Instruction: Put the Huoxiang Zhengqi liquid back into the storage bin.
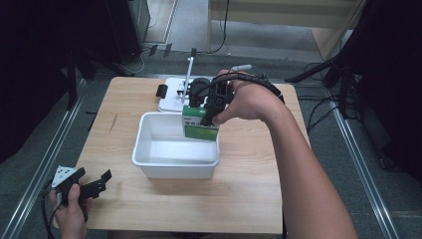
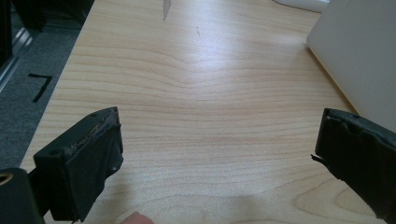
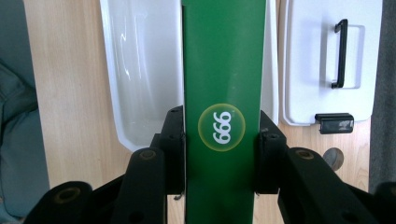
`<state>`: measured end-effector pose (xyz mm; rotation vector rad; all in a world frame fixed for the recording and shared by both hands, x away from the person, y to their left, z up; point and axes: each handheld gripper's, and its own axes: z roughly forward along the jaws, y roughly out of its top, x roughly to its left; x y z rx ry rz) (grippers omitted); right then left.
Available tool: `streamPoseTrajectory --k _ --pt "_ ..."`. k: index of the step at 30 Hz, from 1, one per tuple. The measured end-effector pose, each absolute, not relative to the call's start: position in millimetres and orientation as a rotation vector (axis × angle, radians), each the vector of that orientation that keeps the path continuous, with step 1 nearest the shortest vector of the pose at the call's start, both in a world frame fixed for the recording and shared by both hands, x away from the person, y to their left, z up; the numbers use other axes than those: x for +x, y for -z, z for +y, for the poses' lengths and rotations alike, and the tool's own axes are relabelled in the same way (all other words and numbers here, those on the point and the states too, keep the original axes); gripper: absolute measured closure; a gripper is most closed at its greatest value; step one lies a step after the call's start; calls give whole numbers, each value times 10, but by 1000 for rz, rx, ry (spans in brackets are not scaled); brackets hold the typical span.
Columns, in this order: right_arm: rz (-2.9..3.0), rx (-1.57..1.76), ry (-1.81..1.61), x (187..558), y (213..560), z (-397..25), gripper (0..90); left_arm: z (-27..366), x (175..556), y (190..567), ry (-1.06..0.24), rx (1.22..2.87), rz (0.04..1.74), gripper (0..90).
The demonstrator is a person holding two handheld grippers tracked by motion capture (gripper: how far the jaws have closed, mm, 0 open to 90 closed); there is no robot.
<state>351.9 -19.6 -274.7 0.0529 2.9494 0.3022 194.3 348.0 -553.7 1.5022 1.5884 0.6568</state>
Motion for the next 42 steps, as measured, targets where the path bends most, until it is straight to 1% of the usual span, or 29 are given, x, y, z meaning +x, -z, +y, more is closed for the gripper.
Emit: streamPoseTrajectory --k 15,32,42 --pt "2964 -50 -283 3588 2997 -161 645 3482 1947 5540 -657 1500 1587 15" --pt "3018 -42 -285 3716 3392 -138 645 3487 1944 5537 -649 1502 1587 15" --pt "3044 -65 -261 3762 3690 -104 645 3486 1945 5538 -651 1500 1585 15"
